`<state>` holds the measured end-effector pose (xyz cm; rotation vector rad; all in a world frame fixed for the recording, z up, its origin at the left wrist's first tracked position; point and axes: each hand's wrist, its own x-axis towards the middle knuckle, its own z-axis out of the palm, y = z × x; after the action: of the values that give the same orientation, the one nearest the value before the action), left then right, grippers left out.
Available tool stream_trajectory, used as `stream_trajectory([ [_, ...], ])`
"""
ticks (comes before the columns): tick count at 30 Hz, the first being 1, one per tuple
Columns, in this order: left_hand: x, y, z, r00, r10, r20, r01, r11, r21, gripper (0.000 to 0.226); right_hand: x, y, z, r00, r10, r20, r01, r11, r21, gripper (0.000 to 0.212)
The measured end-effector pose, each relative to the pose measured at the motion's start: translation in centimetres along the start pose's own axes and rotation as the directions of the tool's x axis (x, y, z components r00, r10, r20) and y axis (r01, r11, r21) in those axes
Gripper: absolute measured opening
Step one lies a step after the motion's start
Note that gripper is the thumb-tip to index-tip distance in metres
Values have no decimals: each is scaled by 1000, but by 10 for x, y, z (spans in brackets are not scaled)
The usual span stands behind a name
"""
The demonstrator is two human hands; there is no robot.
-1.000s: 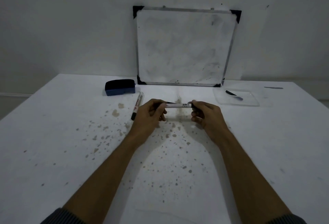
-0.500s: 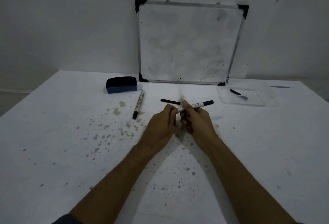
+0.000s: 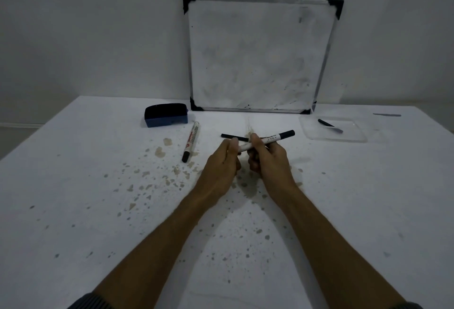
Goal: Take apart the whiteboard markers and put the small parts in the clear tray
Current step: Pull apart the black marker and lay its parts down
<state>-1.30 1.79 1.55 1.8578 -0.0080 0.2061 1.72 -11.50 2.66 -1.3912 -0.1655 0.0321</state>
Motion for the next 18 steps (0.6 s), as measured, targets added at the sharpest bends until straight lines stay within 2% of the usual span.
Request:
stream_trajectory([
  [4, -5, -5, 5, 981, 196, -6, -186, 937, 295, 31, -4, 0, 0, 997, 66, -29, -66, 998, -8, 34],
  [7, -6, -6, 8, 967, 255, -10, -229, 884, 407, 31, -5, -1, 3, 993, 66, -94, -68, 998, -13, 35],
  [9, -6, -5, 8, 967, 256, 19, -241, 880, 410, 32, -6, -1, 4, 987, 42, -155, -47, 998, -33, 34],
  [11, -5, -3, 5, 977, 214, 9, -204, 913, 354, 34, -7, -1, 4, 989, 27, -145, -34, 998, -49, 36],
  [15, -3, -1, 3, 993, 114, -14, -106, 958, 267, 45, -7, 0, 4, 1000, 20, -22, -21, 998, -58, 36],
  [16, -1, 0, 3, 998, 58, -17, -54, 982, 179, 49, -6, 0, 5, 999, 20, -35, -21, 999, -39, 34],
  [18, 8, 4, -4, 991, -116, -69, 102, 978, -182, 53, 1, -1, 2, 984, 63, -165, -45, 992, 114, 30],
])
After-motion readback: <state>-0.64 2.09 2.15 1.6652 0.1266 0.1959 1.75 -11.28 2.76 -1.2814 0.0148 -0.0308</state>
